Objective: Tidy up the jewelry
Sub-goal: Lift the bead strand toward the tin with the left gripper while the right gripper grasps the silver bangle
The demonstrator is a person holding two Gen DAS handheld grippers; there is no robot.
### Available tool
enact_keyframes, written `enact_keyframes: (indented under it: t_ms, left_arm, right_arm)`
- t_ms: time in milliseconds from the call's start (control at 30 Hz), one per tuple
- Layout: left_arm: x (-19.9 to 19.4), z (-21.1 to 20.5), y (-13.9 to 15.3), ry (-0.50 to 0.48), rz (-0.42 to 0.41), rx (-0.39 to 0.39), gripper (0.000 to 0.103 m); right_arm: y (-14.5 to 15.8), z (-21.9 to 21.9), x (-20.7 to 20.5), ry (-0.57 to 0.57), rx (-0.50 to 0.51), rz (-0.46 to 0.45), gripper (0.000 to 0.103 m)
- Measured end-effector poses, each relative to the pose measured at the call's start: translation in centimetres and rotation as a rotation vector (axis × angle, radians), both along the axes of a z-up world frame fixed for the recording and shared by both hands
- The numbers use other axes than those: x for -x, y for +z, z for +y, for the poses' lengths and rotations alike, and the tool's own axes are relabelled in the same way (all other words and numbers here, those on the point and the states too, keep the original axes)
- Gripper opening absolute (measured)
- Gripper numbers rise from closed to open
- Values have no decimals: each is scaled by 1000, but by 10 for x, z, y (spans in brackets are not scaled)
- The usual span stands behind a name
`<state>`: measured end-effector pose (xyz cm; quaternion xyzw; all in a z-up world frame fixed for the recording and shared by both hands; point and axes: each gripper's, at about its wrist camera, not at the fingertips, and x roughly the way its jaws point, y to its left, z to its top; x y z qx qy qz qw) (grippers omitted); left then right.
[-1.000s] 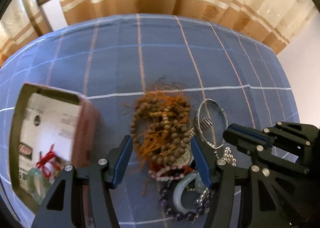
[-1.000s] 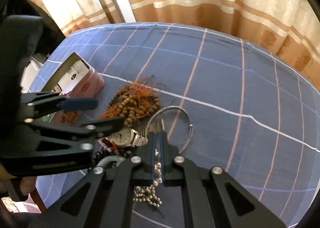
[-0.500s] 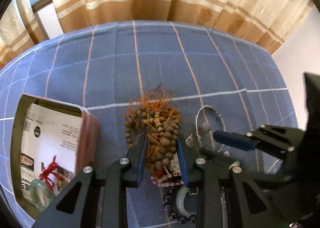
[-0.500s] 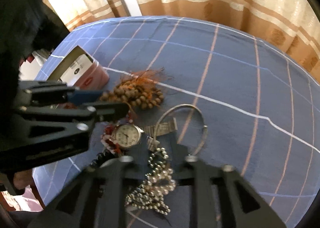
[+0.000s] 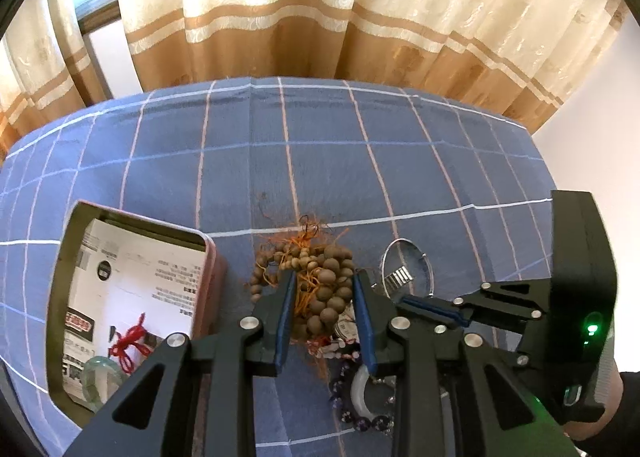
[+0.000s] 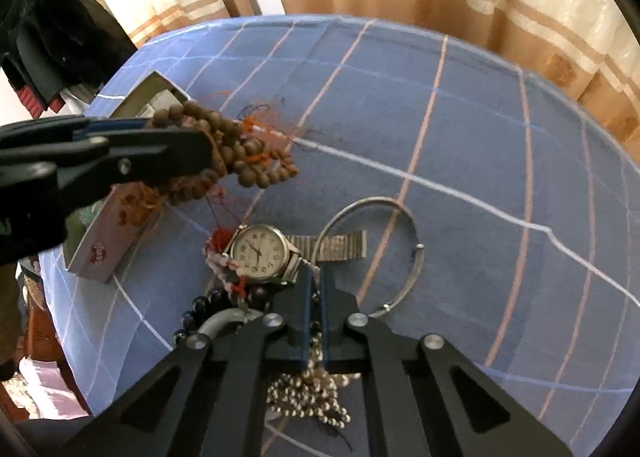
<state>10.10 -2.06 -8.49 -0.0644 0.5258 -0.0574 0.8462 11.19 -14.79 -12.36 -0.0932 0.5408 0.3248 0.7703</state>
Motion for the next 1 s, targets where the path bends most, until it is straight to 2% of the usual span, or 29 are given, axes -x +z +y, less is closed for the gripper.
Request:
enact_keyframes:
  t_ms: [100, 233, 300, 367, 567, 633, 733, 867, 1000]
  left_arm:
    - [4, 2, 13, -3, -22, -1, 28]
    - [6, 6, 24, 6, -41, 3, 28]
    - [6, 8, 27, 8, -45, 0, 28]
    - [7, 10, 29, 13, -48, -4, 28]
    - [6, 19, 31, 31, -51, -9, 28]
    - [6, 22, 32, 36, -56, -9, 28]
    - [8, 26, 36, 42, -67, -4, 28]
    - [12, 32, 45, 49, -86, -2, 28]
    - [16, 45, 56, 60, -113, -14, 28]
  right_arm:
    - [16, -6, 5, -11, -23, -21, 4]
    - [21, -10, 7, 10, -45, -29, 6]
    - [14, -4, 5, 15, -14, -32, 17]
    - [10, 4, 1, 9, 1, -40, 23]
    - [-12, 24, -17, -38, 45, 31, 21]
    - [-14, 31, -18, -30, 76, -4, 20]
    - [-14, 36, -22, -26, 116, -12, 10]
    - [3, 32, -12, -10, 108, -69, 7]
    - [42, 21, -1, -7, 38, -126, 7]
